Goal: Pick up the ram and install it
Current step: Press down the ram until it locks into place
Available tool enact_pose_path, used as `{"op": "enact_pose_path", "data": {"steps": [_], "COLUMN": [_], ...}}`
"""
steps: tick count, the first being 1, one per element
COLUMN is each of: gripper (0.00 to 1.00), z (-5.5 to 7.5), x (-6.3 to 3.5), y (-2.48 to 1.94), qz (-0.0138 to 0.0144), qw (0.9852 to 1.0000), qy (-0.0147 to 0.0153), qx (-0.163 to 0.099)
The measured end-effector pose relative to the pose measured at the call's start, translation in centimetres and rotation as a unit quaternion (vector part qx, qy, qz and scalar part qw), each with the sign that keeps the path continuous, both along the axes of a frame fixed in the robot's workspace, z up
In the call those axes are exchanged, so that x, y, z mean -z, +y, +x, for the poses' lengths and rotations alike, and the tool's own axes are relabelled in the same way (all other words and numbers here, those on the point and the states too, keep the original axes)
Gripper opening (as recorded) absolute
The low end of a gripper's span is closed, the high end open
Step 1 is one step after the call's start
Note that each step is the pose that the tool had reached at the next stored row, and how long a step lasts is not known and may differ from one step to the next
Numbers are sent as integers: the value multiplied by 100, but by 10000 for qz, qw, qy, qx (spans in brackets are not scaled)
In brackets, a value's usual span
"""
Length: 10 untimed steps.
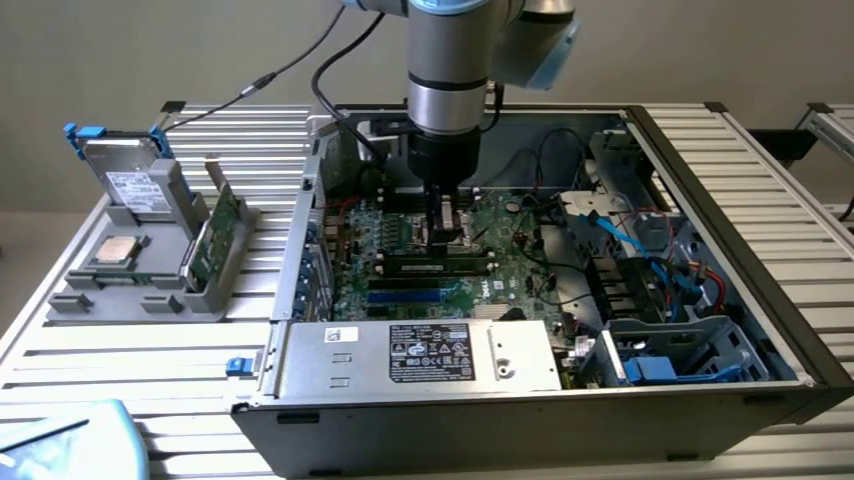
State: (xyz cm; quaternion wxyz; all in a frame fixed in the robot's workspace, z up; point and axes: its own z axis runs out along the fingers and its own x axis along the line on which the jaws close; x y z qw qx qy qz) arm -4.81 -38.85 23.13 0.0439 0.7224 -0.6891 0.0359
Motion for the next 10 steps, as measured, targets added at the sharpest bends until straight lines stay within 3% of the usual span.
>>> {"op": "enact_pose_path", "data": {"steps": [10], "gripper": [11], "z": [-6], "x": [45], "y": [-22], "qz": [-3], "qw": [10000], "qy": [1], "qx": [0]}}
